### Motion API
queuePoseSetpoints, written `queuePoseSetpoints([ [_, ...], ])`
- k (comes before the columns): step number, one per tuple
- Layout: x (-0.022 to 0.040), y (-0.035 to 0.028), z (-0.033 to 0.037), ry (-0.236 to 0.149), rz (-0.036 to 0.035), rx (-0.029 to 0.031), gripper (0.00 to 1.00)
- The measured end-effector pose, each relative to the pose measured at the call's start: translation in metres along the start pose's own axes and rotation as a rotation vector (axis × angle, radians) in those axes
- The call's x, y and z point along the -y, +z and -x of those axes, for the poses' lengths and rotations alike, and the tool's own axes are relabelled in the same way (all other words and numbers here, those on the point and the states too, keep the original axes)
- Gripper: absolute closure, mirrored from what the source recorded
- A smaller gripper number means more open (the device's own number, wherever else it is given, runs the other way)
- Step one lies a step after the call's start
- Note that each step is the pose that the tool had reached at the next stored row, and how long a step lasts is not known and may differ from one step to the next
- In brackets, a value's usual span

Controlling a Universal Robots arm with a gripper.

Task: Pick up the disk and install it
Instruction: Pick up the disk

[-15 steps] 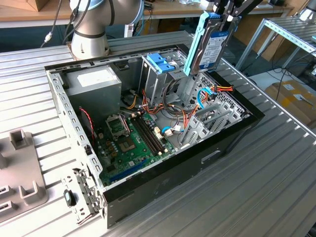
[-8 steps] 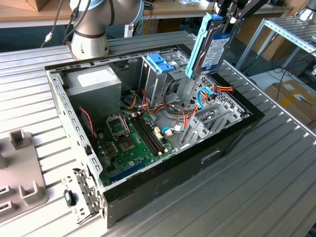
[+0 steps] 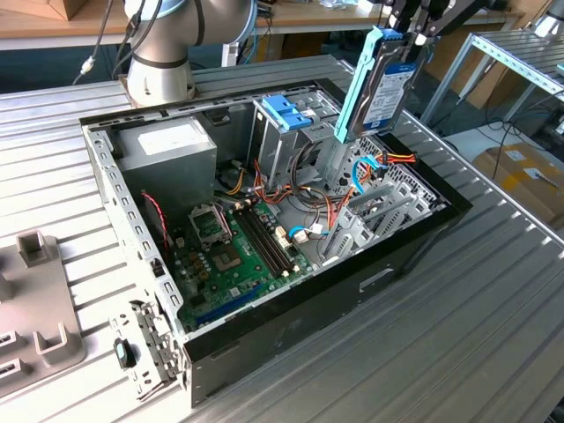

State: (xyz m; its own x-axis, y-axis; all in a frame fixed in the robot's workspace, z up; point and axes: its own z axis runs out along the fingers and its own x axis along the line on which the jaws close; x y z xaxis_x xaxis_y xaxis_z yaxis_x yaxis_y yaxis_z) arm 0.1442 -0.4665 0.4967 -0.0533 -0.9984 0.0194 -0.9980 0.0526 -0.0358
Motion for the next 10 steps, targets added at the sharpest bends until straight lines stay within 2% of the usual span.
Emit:
queuePoseSetpoints([
  [5,0.0004,0.0001,-0.0065,0.0,0.0,-0.0003,0.65],
  [10,0.0004,0.0001,-0.0076,0.0,-0.0001,-0.0004,0.65],
])
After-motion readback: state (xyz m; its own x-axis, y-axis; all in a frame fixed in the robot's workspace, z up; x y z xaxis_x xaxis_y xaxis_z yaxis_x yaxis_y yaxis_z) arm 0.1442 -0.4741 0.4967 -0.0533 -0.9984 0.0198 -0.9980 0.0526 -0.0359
